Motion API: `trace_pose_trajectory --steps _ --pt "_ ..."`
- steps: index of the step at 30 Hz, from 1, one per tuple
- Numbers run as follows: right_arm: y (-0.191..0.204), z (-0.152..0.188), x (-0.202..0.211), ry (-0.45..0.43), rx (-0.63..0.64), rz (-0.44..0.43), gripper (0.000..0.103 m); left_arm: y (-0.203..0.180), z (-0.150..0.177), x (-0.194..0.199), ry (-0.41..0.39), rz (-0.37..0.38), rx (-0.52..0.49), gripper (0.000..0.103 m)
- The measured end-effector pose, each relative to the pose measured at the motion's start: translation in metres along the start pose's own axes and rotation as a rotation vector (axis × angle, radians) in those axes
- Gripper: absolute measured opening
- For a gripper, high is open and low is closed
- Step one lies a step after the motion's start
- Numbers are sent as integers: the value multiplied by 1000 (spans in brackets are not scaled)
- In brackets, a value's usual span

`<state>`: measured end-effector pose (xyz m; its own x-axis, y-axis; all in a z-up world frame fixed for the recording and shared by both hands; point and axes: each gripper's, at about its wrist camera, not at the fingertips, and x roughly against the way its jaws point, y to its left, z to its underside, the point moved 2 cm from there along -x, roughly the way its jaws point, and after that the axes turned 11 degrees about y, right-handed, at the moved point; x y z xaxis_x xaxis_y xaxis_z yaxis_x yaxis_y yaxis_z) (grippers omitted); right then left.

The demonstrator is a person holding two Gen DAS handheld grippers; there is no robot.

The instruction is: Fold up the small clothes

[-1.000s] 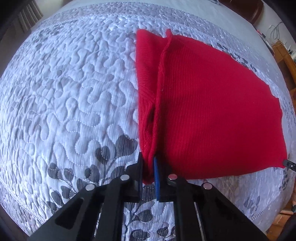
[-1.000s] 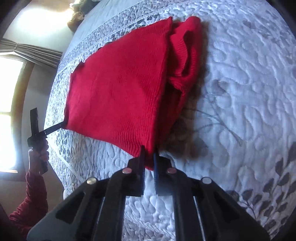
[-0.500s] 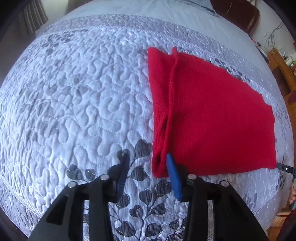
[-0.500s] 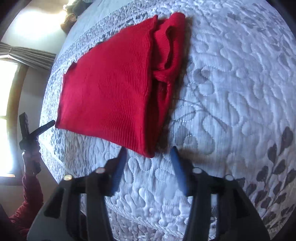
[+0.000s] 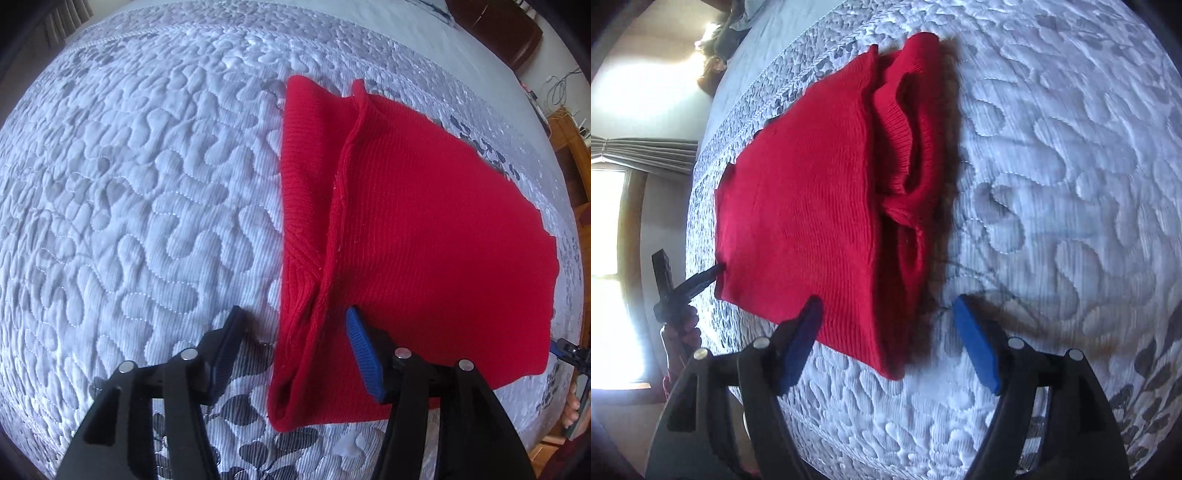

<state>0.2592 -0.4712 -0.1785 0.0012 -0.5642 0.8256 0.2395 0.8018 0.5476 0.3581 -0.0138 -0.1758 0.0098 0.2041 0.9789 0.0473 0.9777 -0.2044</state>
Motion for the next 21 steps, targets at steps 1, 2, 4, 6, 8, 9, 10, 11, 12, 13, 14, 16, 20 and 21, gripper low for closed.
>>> trace_pose_trajectory --steps 1,2,4,6,8,9,10,11,12,13,14,16,20,21 --pt "0 0 -1 3 3 -15 73 0 0 0 -1 12 4 60" --pt "1 1 -3 10 11 -33 73 0 1 -1 1 30 2 61" --pt "2 3 -8 29 27 -50 73 -3 3 -2 11 50 -22 61" --pt "4 2 -14 35 36 -38 73 -9 5 -7 13 19 -52 63" --pt "6 -2 -19 32 35 -49 73 -19 5 -12 13 -21 -80 63" --pt "7 -3 -21 30 35 -52 72 -22 6 -13 13 -23 -84 59" --pt "9 -5 -22 27 42 -61 69 -24 7 -13 15 -13 -83 54" --pt "12 -7 -26 33 44 -74 55 -25 8 -13 23 21 -77 35" --pt "13 -7 -29 43 42 -88 43 -27 7 -14 29 51 -65 15" --pt "15 -7 -34 56 46 -105 39 -26 9 -14 38 83 -48 13" --pt "16 -7 -37 65 52 -112 27 -25 9 -15 39 92 -31 12" --pt "18 -6 -40 68 43 -106 11 -21 10 -16 41 114 -5 12" --pt "15 1 -25 45 40 -128 9 -16 17 -7 35 134 14 11" --pt "15 3 -21 44 41 -129 9 -15 19 -4 35 137 16 11"
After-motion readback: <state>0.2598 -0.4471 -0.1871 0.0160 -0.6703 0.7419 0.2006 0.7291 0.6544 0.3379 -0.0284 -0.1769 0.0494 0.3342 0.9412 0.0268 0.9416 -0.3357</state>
